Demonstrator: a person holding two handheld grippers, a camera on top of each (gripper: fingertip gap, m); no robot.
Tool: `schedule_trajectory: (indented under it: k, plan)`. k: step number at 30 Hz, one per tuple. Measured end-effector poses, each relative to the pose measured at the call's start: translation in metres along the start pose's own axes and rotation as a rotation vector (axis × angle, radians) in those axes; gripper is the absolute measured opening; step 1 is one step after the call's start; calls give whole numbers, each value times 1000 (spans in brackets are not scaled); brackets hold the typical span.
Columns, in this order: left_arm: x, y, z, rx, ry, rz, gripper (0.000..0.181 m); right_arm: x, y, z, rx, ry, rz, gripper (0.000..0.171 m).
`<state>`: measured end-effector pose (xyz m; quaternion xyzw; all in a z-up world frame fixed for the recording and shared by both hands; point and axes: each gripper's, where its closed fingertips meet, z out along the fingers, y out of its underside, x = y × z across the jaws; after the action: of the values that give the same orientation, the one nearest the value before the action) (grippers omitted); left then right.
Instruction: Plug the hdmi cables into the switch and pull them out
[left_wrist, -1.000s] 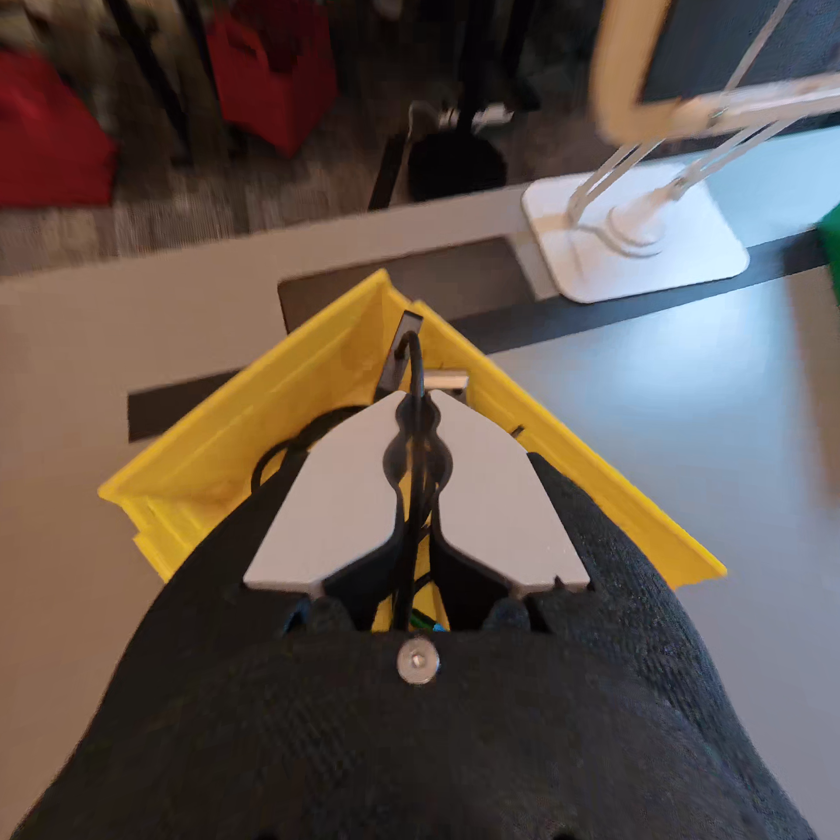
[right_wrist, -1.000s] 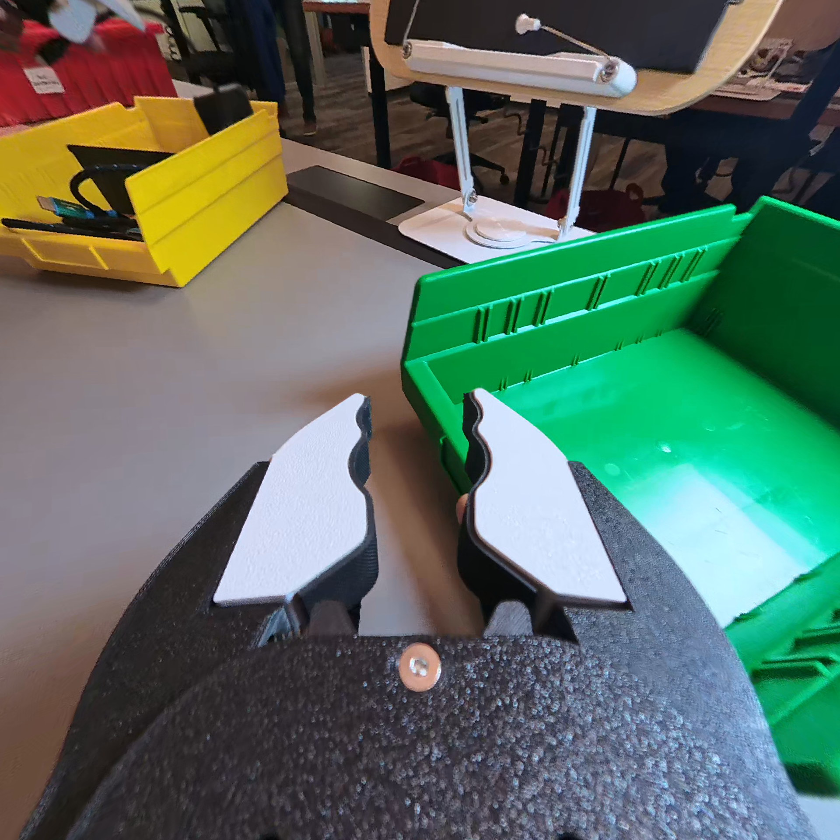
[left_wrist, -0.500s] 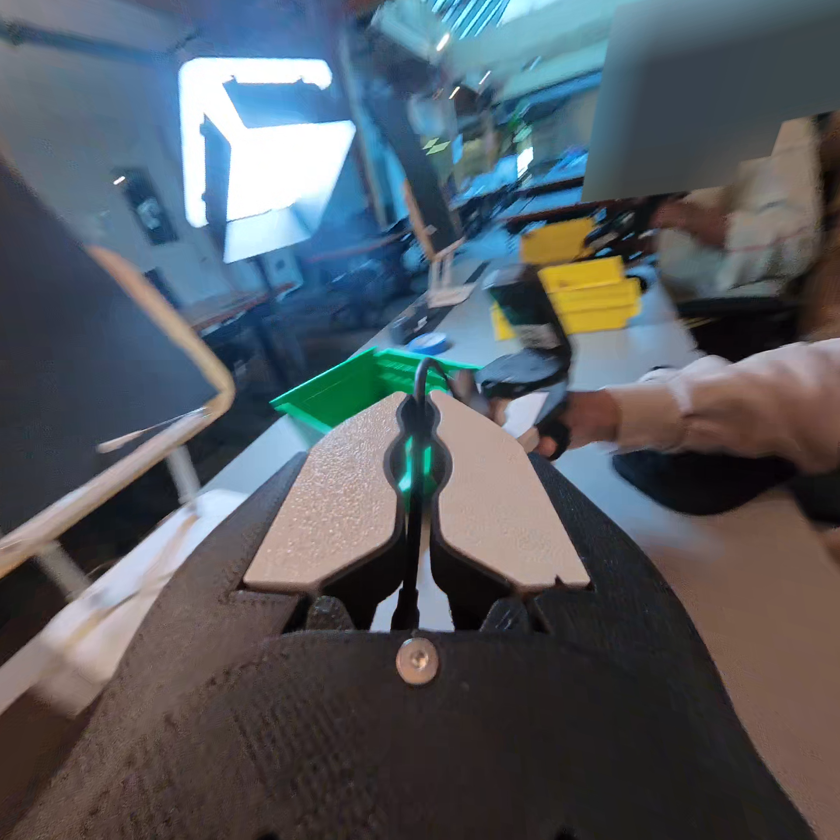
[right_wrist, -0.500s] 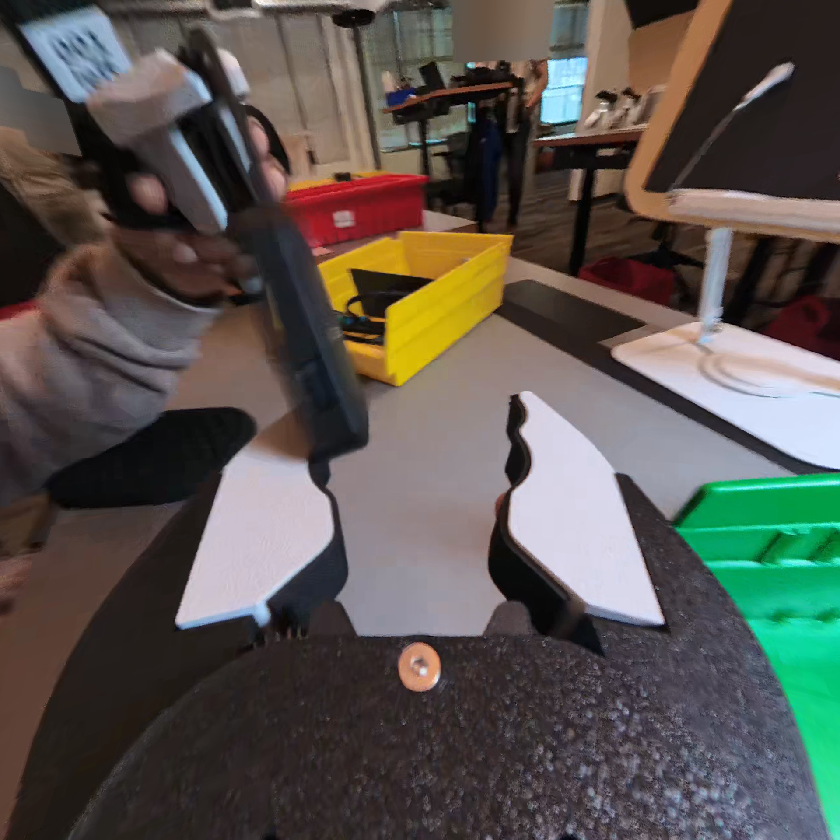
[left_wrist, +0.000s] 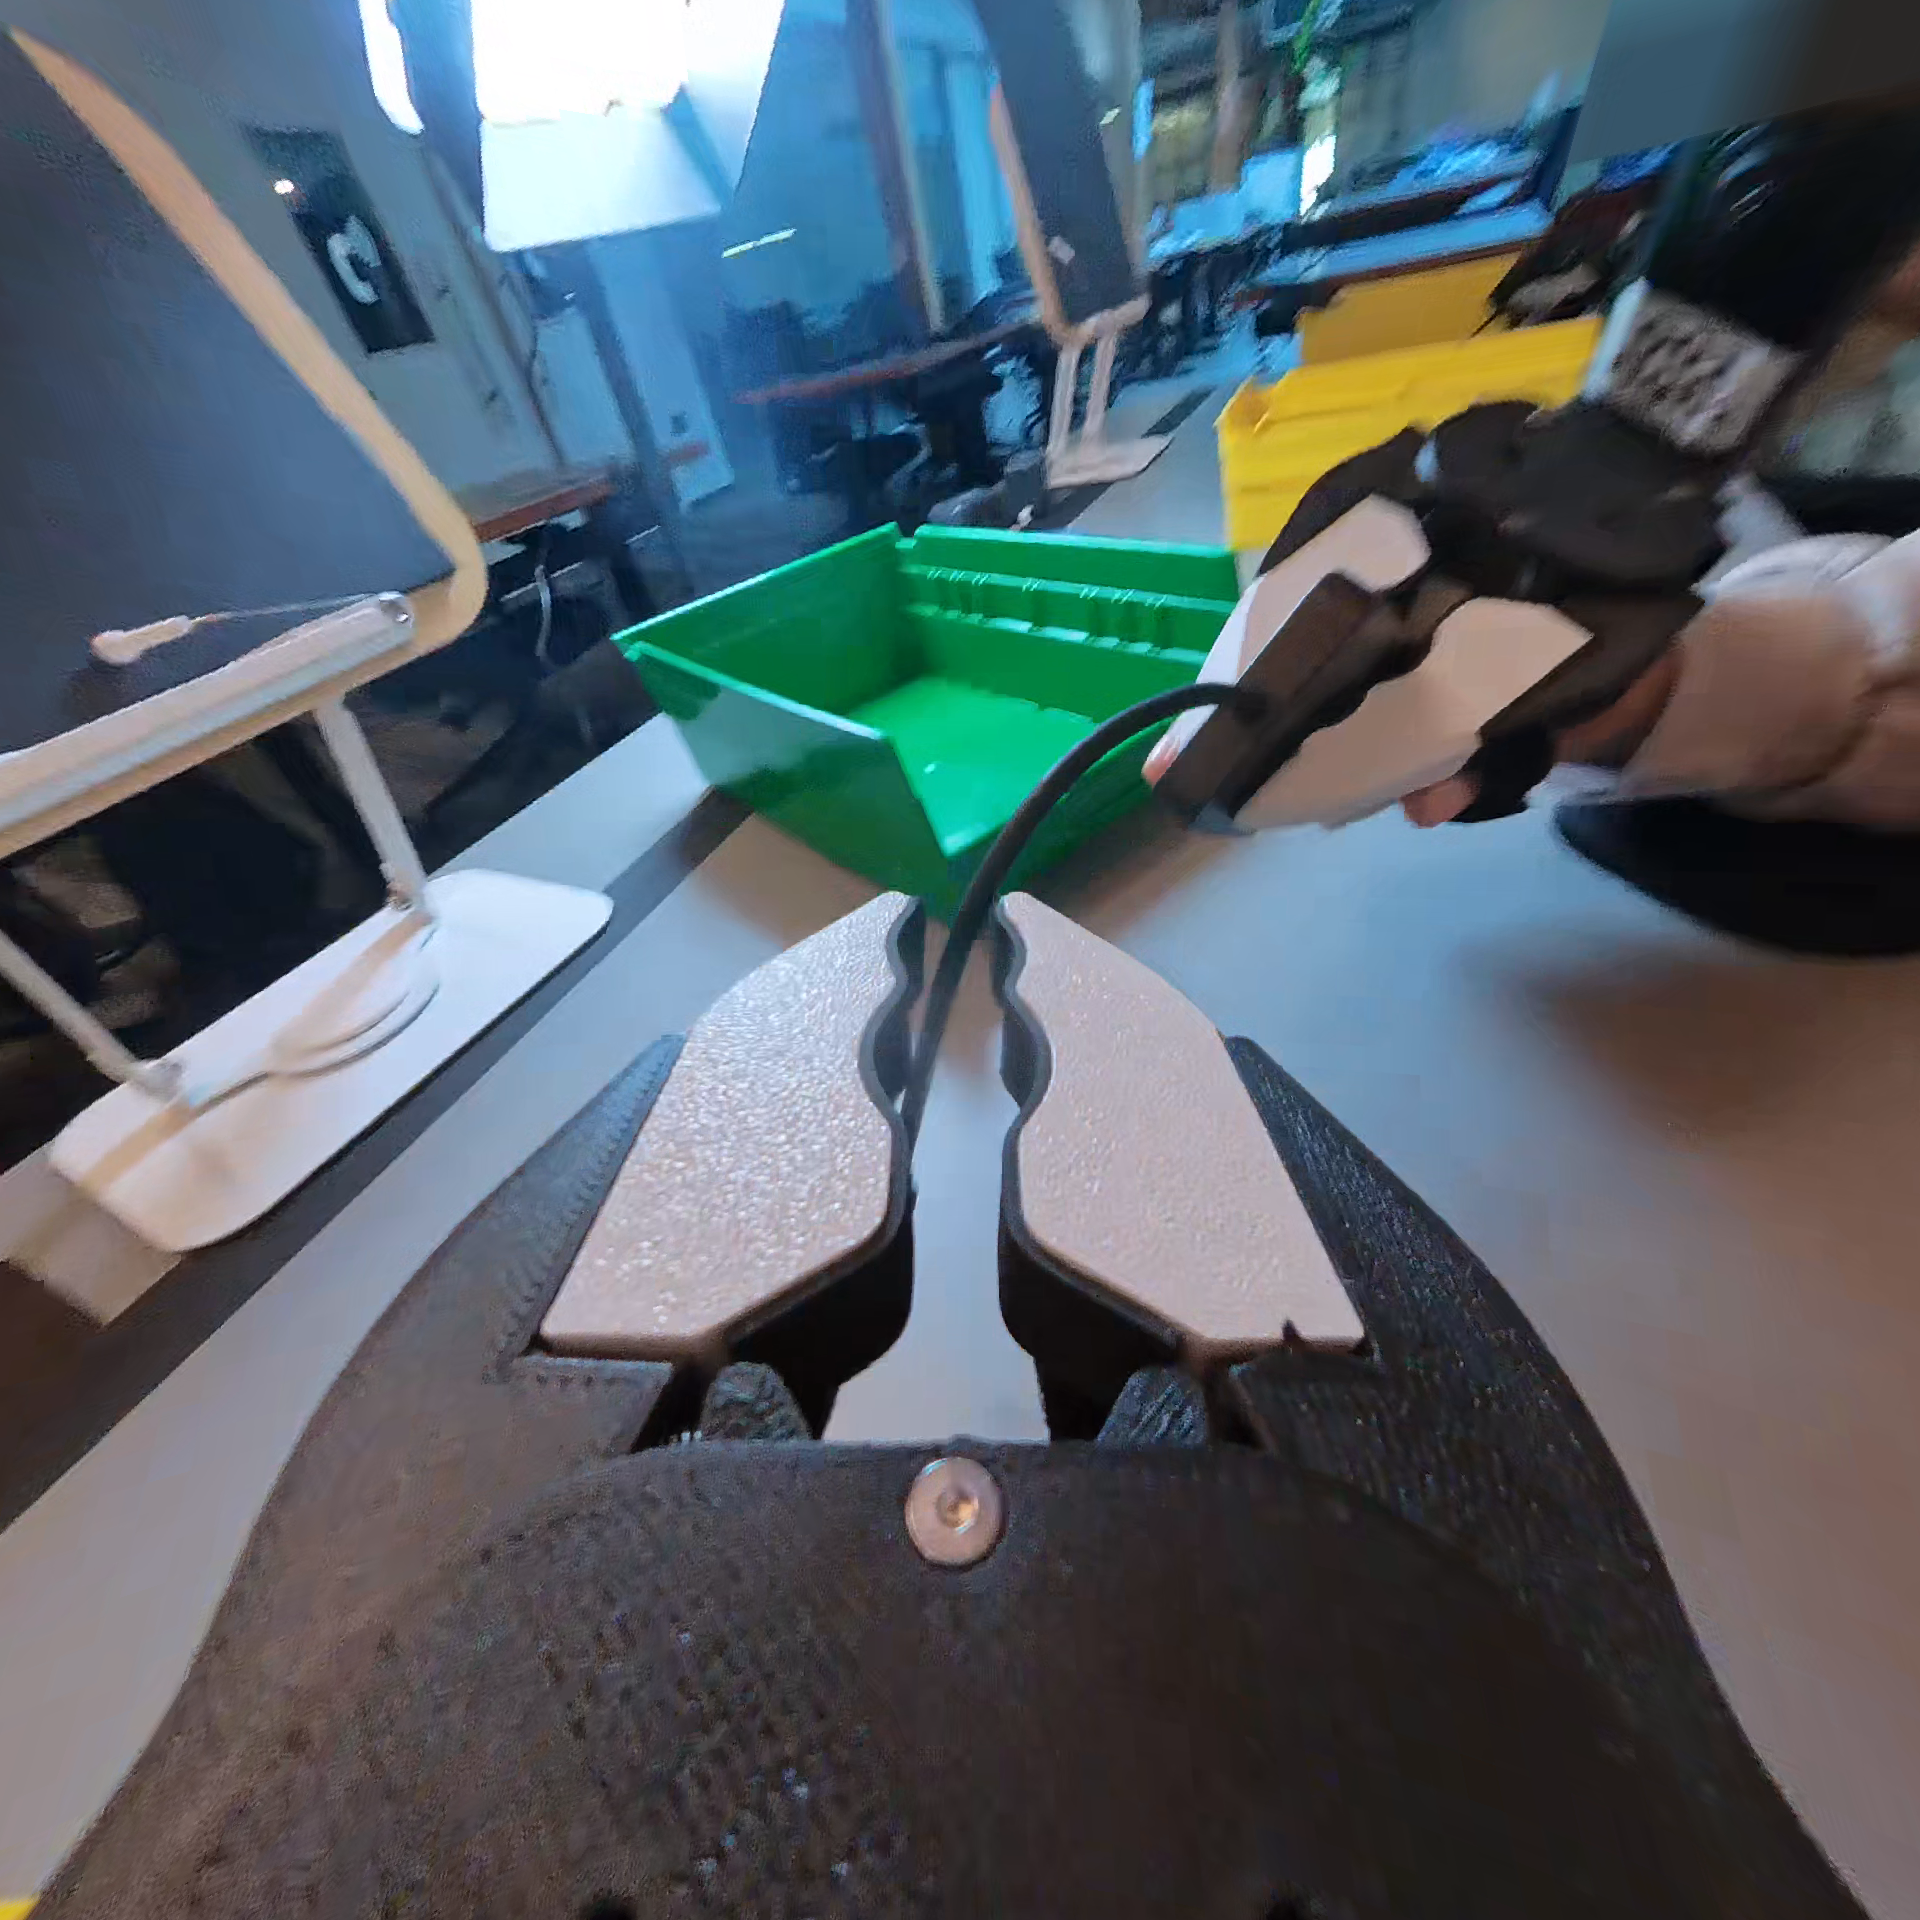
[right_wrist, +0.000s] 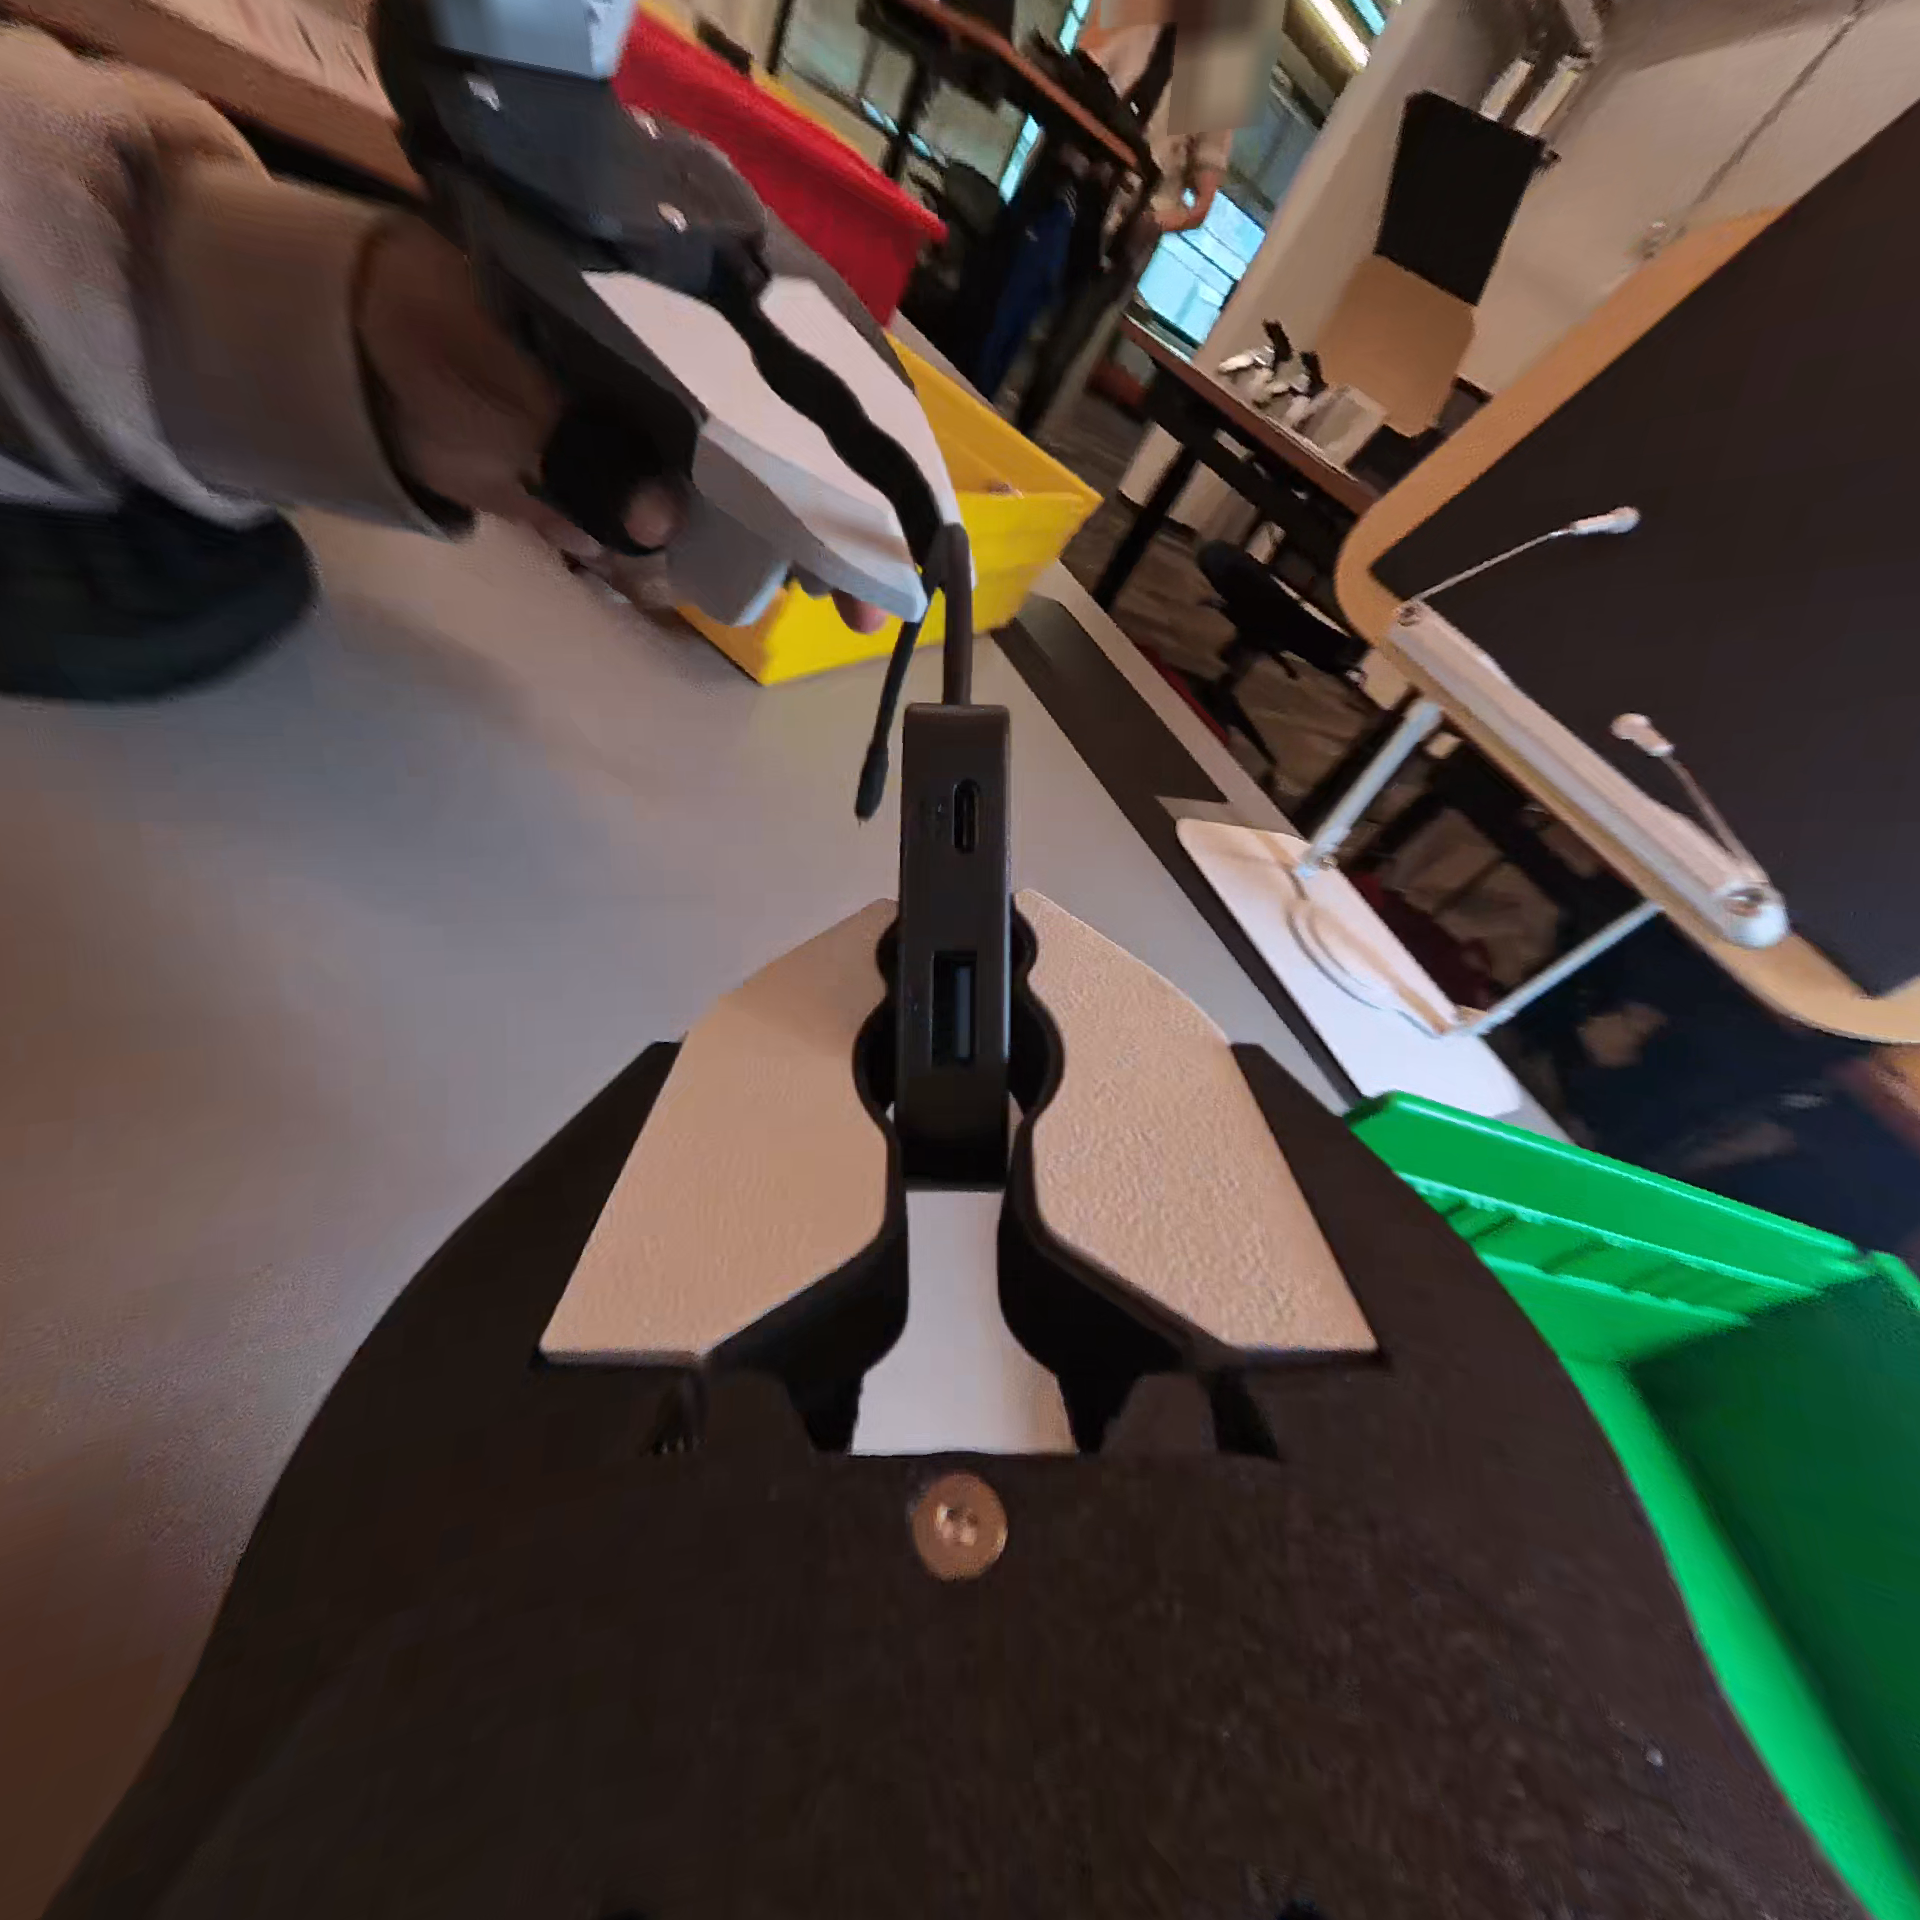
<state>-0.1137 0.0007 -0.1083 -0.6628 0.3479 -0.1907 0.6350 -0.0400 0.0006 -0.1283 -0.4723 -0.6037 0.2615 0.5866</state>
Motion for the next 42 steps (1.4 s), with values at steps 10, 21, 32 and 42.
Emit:
schedule_trajectory:
  k: [10,21,32,42]
  plan:
    - [36,3,11,-98,-36,321,25,-3,20,5,-189,107,-299,14]
    - [57,-41,-2,154,8,285,8,-8,-22,1,121,-11,197,14]
    - [94,-32,30,201,257,-241,27,17,-80,-46,758,-351,872,15]
    - [99,-35,33,178,262,-244,18,-20,-69,-22,622,-476,807,16]
